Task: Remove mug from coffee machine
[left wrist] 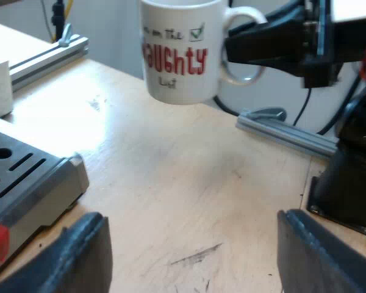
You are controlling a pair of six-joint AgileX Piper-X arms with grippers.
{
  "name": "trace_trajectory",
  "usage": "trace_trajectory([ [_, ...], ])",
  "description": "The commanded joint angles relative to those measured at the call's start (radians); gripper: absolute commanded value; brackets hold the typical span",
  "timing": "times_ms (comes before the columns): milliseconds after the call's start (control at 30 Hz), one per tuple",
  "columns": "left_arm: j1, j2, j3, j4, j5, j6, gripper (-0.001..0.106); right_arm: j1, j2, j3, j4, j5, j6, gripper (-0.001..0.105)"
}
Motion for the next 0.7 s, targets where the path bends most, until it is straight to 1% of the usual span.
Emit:
trace_trajectory([
  [33, -0.005, -0.001, -0.006, -0.019, 0.026, -0.004, 0.061, -0.051, -0.01, -0.013, -0.016, 0.051, 0.003, 0.0],
  [100, -0.005, -0.001, -0.006, -0.019, 0.03, -0.004, 0.061, -0.091, -0.01, -0.013, -0.016, 0.046, 0.003, 0.0],
  [133, -0.005, -0.001, -0.006, -0.019, 0.03, -0.004, 0.061, -0.14, -0.01, -0.011, -0.02, 0.029, -0.005, 0.0],
  [233, -0.005, -0.001, -0.006, -0.019, 0.03, -0.004, 0.061, -0.191, -0.01, 0.008, -0.05, 0.006, -0.015, 0.0],
  [267, -0.005, -0.001, -0.006, -0.019, 0.03, -0.004, 0.061, -0.207, -0.01, 0.024, -0.076, -0.004, -0.033, 0.0],
  [300, -0.005, -0.001, -0.006, -0.019, 0.03, -0.004, 0.061, -0.227, -0.01, 0.056, -0.14, -0.024, -0.08, 0.0],
  [333, -0.005, -0.001, -0.006, -0.019, 0.03, -0.004, 0.061, -0.232, -0.01, 0.069, -0.168, -0.032, -0.097, 0.0],
  [367, -0.005, -0.001, -0.006, -0.019, 0.03, -0.004, 0.061, -0.24, -0.01, 0.096, -0.23, -0.066, -0.133, 0.0],
  [400, -0.005, -0.001, -0.006, -0.019, 0.03, -0.004, 0.061, -0.243, -0.01, 0.106, -0.253, -0.075, -0.152, 0.0],
  [433, -0.005, -0.001, -0.006, -0.017, 0.03, -0.004, 0.061, -0.248, -0.01, 0.136, -0.325, -0.093, -0.188, 0.0],
  [467, -0.005, -0.001, -0.006, -0.017, 0.03, -0.004, 0.061, -0.248, -0.01, 0.162, -0.388, -0.101, -0.209, 0.0],
  [500, -0.005, -0.001, -0.006, -0.014, 0.03, -0.004, 0.061, -0.248, -0.01, 0.17, -0.406, -0.1, -0.214, 0.0],
  [567, -0.005, -0.001, -0.006, -0.011, 0.03, -0.004, 0.061, -0.248, -0.005, 0.209, -0.495, -0.1, -0.247, 0.0],
  [700, -0.005, -0.001, -0.006, -0.011, 0.03, -0.004, 0.061, -0.251, 0.009, 0.255, -0.566, -0.1, -0.259, 0.0],
])
